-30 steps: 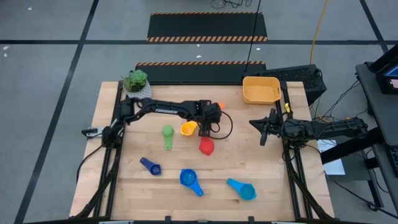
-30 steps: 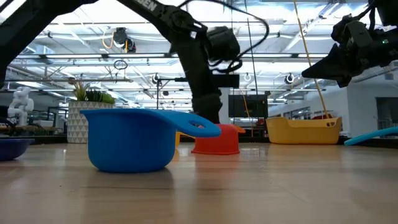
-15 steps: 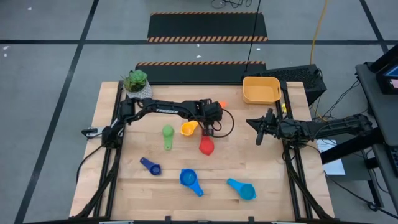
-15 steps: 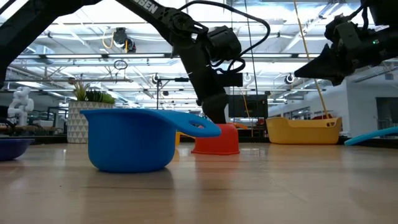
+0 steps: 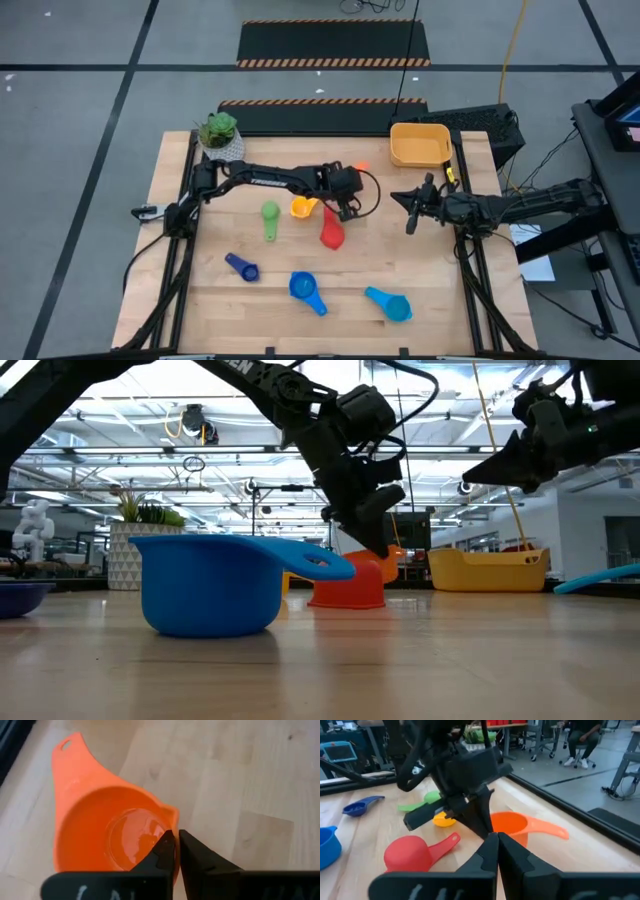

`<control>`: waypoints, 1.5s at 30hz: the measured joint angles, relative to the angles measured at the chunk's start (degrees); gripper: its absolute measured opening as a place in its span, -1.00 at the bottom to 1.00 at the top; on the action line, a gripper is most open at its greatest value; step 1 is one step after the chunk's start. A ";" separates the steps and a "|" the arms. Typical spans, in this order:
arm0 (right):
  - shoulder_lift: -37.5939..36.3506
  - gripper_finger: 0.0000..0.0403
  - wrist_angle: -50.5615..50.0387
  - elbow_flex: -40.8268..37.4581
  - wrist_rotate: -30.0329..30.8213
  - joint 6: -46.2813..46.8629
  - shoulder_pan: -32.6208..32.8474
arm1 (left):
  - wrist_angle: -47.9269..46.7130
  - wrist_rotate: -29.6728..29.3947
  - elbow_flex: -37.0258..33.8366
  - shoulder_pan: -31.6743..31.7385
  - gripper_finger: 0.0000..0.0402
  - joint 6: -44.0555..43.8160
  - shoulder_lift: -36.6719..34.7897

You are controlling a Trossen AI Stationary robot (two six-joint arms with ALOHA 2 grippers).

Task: Nest measuring cups in basket
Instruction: Put the orange measuring cup into the yellow bin

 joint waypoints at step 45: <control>-0.02 -1.00 -0.75 -0.05 -0.44 -4.46 0.00 | -16.05 0.80 -0.11 2.46 -0.21 86.69 -4.37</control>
